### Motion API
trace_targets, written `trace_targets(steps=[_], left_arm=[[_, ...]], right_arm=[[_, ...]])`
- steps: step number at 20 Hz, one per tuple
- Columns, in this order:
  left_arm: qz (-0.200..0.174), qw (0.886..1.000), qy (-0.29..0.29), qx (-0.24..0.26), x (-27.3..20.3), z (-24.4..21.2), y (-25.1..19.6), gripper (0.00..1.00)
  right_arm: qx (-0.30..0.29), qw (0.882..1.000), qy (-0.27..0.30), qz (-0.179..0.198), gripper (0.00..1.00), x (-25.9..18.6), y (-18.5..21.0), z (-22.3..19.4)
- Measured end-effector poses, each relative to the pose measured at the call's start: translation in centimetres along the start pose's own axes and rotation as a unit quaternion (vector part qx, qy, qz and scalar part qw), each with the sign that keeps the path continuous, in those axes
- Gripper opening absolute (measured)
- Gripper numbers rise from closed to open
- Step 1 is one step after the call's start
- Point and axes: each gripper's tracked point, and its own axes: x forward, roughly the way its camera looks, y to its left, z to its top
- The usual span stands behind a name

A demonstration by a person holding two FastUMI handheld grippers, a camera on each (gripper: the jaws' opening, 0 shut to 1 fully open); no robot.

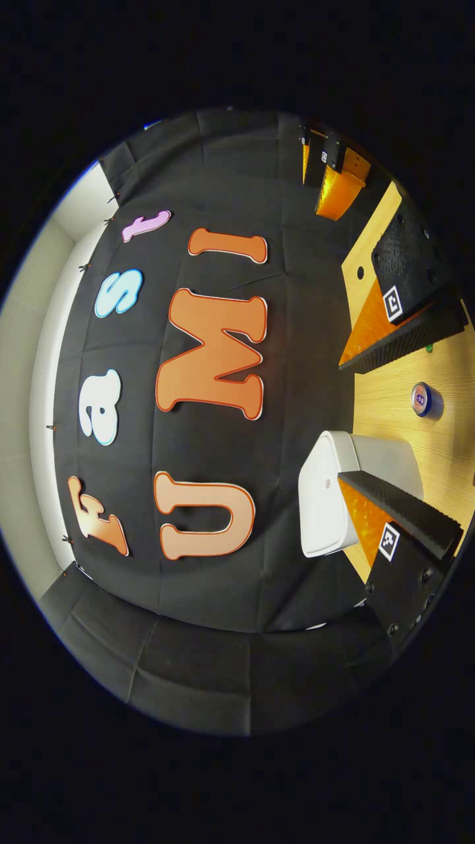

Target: Press the lid of the desktop garbage bin to open it, pick up the crumpled paper on the desktop and throw it into the bin, then pick up the pop can on the desktop and drop it into the bin, and finally close the garbage bin lid.

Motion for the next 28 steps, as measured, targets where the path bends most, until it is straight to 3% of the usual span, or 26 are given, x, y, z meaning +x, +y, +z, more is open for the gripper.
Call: trace_targets(steps=[6,20,24,25,28], left_arm=[[0.016,1.0,-0.013,0.009,0.2,1.0,1.0,0.94],[-0.001,1.0,-0.016,0.004,0.3,1.4,0.0,0.94],[-0.013,1.0,-0.024,0.014,0.7,2.9,-0.2,0.8],[-0.009,0.999,-0.028,0.015,0.7,3.3,0.2,0.64],[0.001,0.999,-0.038,0.031,1.1,4.4,1.0,0.55]], right_arm=[[-0.001,1.0,0.001,-0.003,0.95,0.2,-0.1,0.0],[-0.003,1.0,-0.002,-0.011,0.95,0.3,-0.3,0.3],[-0.002,1.0,-0.004,-0.015,0.95,0.4,-0.5,0.4],[-0.001,1.0,-0.004,-0.018,0.95,0.4,-0.6,0.4],[0.002,1.0,-0.004,-0.02,0.95,0.6,-1.0,0.5]])
